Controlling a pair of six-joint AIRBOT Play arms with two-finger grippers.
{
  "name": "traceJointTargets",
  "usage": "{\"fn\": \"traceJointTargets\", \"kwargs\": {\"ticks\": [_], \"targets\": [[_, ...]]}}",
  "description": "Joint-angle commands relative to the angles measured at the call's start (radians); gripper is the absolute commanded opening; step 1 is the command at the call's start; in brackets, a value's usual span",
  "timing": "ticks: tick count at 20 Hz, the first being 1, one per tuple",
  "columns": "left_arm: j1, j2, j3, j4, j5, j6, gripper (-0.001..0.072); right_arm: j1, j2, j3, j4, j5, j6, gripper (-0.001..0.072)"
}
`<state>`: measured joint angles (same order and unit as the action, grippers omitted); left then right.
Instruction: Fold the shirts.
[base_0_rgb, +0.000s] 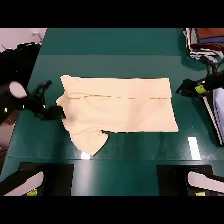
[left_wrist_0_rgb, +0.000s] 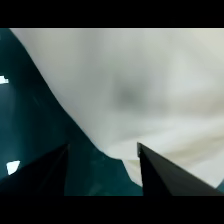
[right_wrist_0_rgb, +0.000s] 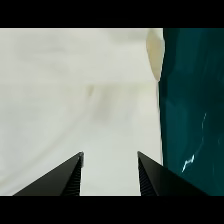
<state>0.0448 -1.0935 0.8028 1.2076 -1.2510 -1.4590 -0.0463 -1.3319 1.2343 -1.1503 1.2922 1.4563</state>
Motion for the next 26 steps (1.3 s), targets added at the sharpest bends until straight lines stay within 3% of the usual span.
{"fn": "traceJointTargets", "kwargs": {"ticks": [1, 5, 8, 9, 10, 11, 17, 18, 19, 23, 26], "targets": [[0.000, 0.131, -0.240, -0.125, 0.037, -0.011, 0.0490, -0.005, 0.093, -0.104, 0.040, -0.050, -0.001, 0.0400], [-0.001, 0.133, -0.315, -0.267, 0.171, 0.033, 0.0490, -0.004, 0.103, -0.114, 0.060, -0.040, 0.000, 0.0399], [-0.080, 0.132, -0.318, -0.283, 0.254, 0.042, 0.0488, -0.003, 0.103, -0.114, 0.060, -0.022, 0.000, 0.0400], [-0.111, 0.132, -0.318, -0.283, 0.260, 0.043, 0.0375, -0.003, 0.105, -0.114, 0.058, -0.003, -0.001, 0.0399], [-0.132, 0.132, -0.318, -0.283, 0.257, 0.046, 0.0133, -0.005, 0.105, -0.114, 0.052, 0.020, -0.001, 0.0399], [-0.138, 0.132, -0.317, -0.283, 0.255, 0.045, 0.0031, -0.012, 0.105, -0.115, 0.040, 0.044, -0.002, 0.0399], [-0.138, 0.132, -0.239, -0.242, 0.145, 0.045, 0.0026, -0.163, 0.189, -0.322, -0.067, 0.121, -0.002, 0.0407], [-0.138, 0.132, -0.230, -0.242, 0.148, 0.045, 0.0027, -0.205, 0.210, -0.391, -0.066, 0.121, -0.002, 0.0518], [-0.139, 0.132, -0.227, -0.245, 0.157, 0.045, 0.0027, -0.240, 0.220, -0.449, -0.058, 0.122, -0.002, 0.0583], [-0.139, 0.132, -0.227, -0.246, 0.186, 0.041, 0.0027, -0.302, 0.200, -0.613, 0.076, 0.042, -0.027, 0.0572], [-0.139, 0.132, -0.227, -0.246, 0.184, 0.042, 0.0027, -0.251, 0.146, -0.647, 0.208, -0.061, -0.053, 0.0503]]}}
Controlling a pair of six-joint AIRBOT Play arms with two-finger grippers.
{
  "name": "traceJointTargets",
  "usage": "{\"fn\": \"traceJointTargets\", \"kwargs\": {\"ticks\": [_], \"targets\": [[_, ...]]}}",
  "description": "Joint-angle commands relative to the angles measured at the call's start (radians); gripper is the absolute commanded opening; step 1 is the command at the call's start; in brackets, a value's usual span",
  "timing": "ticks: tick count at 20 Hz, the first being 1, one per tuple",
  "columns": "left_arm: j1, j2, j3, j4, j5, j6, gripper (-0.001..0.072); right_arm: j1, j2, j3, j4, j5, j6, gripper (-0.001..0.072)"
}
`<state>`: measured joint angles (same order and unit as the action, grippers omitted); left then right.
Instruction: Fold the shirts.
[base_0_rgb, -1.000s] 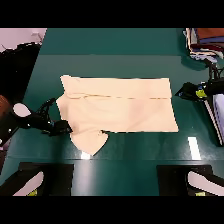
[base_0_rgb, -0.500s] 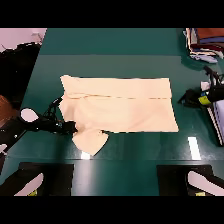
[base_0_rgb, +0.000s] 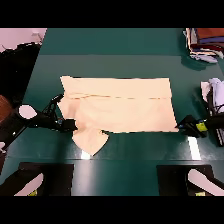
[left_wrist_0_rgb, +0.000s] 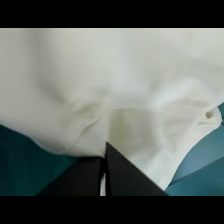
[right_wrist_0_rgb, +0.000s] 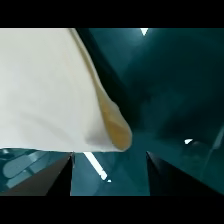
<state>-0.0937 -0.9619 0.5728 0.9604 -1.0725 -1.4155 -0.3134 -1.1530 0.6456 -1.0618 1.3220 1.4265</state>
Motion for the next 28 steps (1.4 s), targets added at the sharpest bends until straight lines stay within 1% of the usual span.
{"fn": "traceJointTargets", "kwargs": {"ticks": [1, 2, 4, 5, 6, 7, 9, 10, 12, 13, 15, 16, 18, 20, 22, 25, 27, 28], "targets": [[0.000, 0.001, 0.003, 0.002, 0.005, -0.002, 0.0027, 0.044, -0.051, -0.048, 0.130, -0.118, -0.024, 0.0454], [0.000, 0.001, 0.003, 0.002, -0.004, -0.002, 0.0027, 0.075, -0.064, -0.031, 0.122, -0.135, -0.024, 0.0328], [0.000, 0.001, 0.003, 0.019, -0.049, -0.003, 0.0025, 0.126, -0.071, 0.004, 0.116, -0.137, -0.026, 0.0111], [0.000, 0.001, 0.009, 0.042, -0.086, -0.010, 0.0024, 0.143, -0.067, 0.020, 0.116, -0.124, -0.026, 0.0063], [0.000, 0.011, 0.015, 0.072, -0.118, -0.019, 0.0024, 0.156, -0.051, 0.034, 0.114, -0.100, -0.026, 0.0048], [0.000, 0.046, 0.016, 0.113, -0.136, -0.041, 0.0024, 0.165, -0.024, 0.044, 0.092, -0.070, -0.026, 0.0015], [0.000, 0.147, 0.016, 0.188, -0.175, -0.098, 0.0024, 0.169, 0.054, 0.058, 0.025, -0.008, -0.025, 0.0016], [0.000, 0.205, 0.016, 0.213, -0.218, -0.123, 0.0024, 0.167, 0.102, 0.066, -0.002, 0.032, -0.024, 0.0015], [0.000, 0.311, 0.019, 0.206, -0.329, -0.134, 0.0025, 0.144, 0.208, 0.071, -0.047, 0.140, -0.021, 0.0015], [0.000, 0.353, 0.031, 0.206, -0.381, -0.154, 0.0026, 0.128, 0.254, 0.071, -0.048, 0.188, -0.020, 0.0015], [0.000, 0.380, 0.091, 0.208, -0.419, -0.183, 0.0025, 0.097, 0.342, 0.071, -0.048, 0.216, 0.006, 0.0015], [0.000, 0.376, 0.134, 0.208, -0.412, -0.184, 0.0025, 0.092, 0.376, 0.071, -0.045, 0.202, 0.006, 0.0015], [0.000, 0.354, 0.216, 0.228, -0.335, -0.182, 0.0025, 0.095, 0.412, 0.071, -0.021, 0.150, 0.006, 0.0014], [0.000, 0.294, 0.282, 0.307, -0.252, -0.181, 0.0025, 0.126, 0.384, 0.079, 0.004, 0.090, 0.006, 0.0014], [0.000, 0.205, 0.337, 0.349, -0.199, -0.163, 0.0026, 0.196, 0.298, 0.137, 0.004, 0.066, 0.006, 0.0014], [0.000, 0.042, 0.421, 0.349, -0.100, -0.098, 0.0026, 0.291, 0.122, 0.291, 0.005, -0.028, 0.022, 0.0014], [0.000, -0.068, 0.483, 0.362, -0.040, -0.067, 0.0027, 0.317, -0.003, 0.416, 0.004, -0.039, 0.033, 0.0014], [0.000, -0.117, 0.510, 0.367, -0.011, -0.065, 0.0027, 0.322, -0.056, 0.470, 0.005, -0.037, 0.033, 0.0014]]}}
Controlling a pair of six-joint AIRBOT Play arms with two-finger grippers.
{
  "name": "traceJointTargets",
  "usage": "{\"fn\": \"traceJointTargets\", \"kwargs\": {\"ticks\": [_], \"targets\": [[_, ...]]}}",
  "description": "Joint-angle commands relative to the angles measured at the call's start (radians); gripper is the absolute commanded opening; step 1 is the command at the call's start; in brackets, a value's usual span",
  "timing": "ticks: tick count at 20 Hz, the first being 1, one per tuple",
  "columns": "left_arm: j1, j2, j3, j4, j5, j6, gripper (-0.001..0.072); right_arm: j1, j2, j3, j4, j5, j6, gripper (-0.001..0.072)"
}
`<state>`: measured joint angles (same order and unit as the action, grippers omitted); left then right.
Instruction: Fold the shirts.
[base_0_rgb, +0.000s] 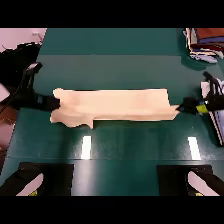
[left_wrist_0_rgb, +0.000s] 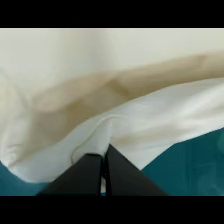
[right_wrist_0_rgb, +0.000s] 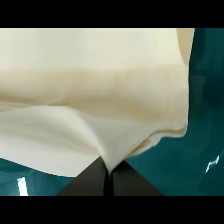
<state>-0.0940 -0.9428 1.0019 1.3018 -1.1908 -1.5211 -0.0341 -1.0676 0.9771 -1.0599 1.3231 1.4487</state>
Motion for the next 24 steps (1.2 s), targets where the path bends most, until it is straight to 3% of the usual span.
{"fn": "traceJointTargets", "kwargs": {"ticks": [1, 4, 10, 11, 12, 13, 19, 20, 21, 23, 24], "targets": [[0.000, -0.186, 0.110, 0.031, 0.138, 0.041, 0.0027, 0.048, -0.194, 0.193, 0.003, -0.038, 0.011, 0.0014], [0.000, -0.320, 0.185, 0.035, 0.220, 0.085, 0.0027, 0.049, -0.327, 0.324, 0.004, -0.029, 0.021, 0.0015], [0.007, -0.430, 0.199, 0.045, 0.345, 0.089, 0.0032, 0.048, -0.555, 0.518, 0.031, 0.034, 0.021, 0.0022], [0.007, -0.430, 0.200, 0.045, 0.353, 0.088, 0.0262, 0.047, -0.584, 0.539, 0.053, 0.031, 0.021, 0.0147], [0.007, -0.430, 0.206, 0.045, 0.357, 0.087, 0.0557, 0.044, -0.614, 0.566, 0.081, 0.027, 0.020, 0.0372], [0.007, -0.430, 0.217, 0.045, 0.351, 0.087, 0.0623, 0.037, -0.637, 0.591, 0.117, 0.026, 0.004, 0.0437], [0.006, -0.418, 0.323, 0.018, 0.174, 0.089, 0.0580, -0.087, -0.615, 0.501, 0.144, 0.099, -0.092, 0.0438], [0.006, -0.418, 0.323, -0.010, 0.163, 0.089, 0.0271, -0.117, -0.607, 0.456, 0.144, 0.098, -0.103, 0.0443], [0.006, -0.420, 0.323, -0.031, 0.161, 0.090, 0.0021, -0.144, -0.605, 0.417, 0.146, 0.098, -0.108, 0.0462], [0.006, -0.421, 0.322, -0.104, 0.167, 0.089, 0.0037, -0.186, -0.607, 0.336, 0.153, 0.089, -0.109, 0.0603], [0.006, -0.424, 0.322, -0.150, 0.167, 0.090, 0.0037, -0.192, -0.607, 0.296, 0.155, 0.075, -0.126, 0.0602]]}}
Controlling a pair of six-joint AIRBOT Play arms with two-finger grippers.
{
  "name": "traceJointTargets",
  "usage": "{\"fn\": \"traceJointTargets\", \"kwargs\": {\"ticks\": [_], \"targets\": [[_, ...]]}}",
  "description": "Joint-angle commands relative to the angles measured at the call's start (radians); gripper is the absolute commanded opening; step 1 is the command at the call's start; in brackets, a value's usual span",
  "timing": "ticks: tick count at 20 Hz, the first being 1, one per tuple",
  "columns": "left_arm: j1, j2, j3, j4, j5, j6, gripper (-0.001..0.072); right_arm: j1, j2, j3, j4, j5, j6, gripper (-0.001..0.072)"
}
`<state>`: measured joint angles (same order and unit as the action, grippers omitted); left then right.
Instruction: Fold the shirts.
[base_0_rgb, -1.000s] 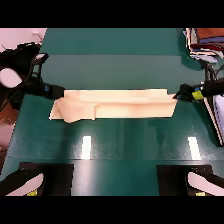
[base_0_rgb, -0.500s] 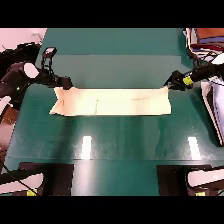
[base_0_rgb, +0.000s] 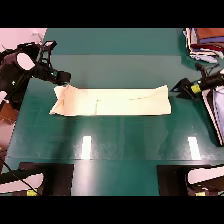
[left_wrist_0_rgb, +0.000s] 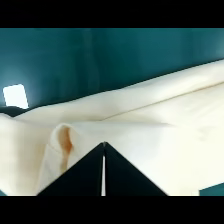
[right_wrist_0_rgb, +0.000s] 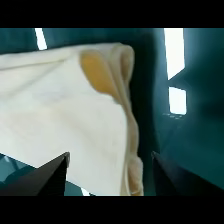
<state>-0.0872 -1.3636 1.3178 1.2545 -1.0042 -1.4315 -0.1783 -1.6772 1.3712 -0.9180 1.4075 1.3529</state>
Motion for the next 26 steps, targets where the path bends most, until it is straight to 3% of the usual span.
{"fn": "traceJointTargets", "kwargs": {"ticks": [1, 5, 7, 8, 11, 12, 20, 26], "targets": [[-0.002, -0.007, 0.005, -0.140, -0.016, 0.000, 0.0036, -0.048, 0.003, -0.132, 0.024, -0.029, -0.047, 0.0600], [-0.074, -0.051, 0.005, -0.157, -0.002, -0.001, 0.0027, -0.002, -0.008, -0.227, 0.205, -0.115, -0.134, 0.0594], [-0.129, -0.094, 0.006, -0.157, 0.015, -0.007, 0.0027, 0.048, -0.047, -0.198, 0.217, -0.098, -0.135, 0.0593], [-0.159, -0.118, 0.006, -0.158, 0.024, -0.010, 0.0027, 0.078, -0.070, -0.174, 0.217, -0.091, -0.135, 0.0530], [-0.232, -0.181, 0.007, -0.165, 0.051, -0.012, 0.0027, 0.140, -0.101, -0.099, 0.216, -0.091, -0.135, 0.0095], [-0.250, -0.201, 0.012, -0.167, 0.061, -0.013, 0.0026, 0.150, -0.097, -0.073, 0.218, -0.082, -0.135, 0.0014], [-0.372, -0.376, 0.180, -0.220, 0.092, -0.035, 0.0026, 0.217, 0.125, 0.190, 0.219, 0.009, -0.023, 0.0014], [-0.446, -0.489, 0.283, -0.254, 0.100, -0.035, 0.0026, 0.377, 0.143, 0.411, 0.219, 0.013, 0.019, 0.0014]]}}
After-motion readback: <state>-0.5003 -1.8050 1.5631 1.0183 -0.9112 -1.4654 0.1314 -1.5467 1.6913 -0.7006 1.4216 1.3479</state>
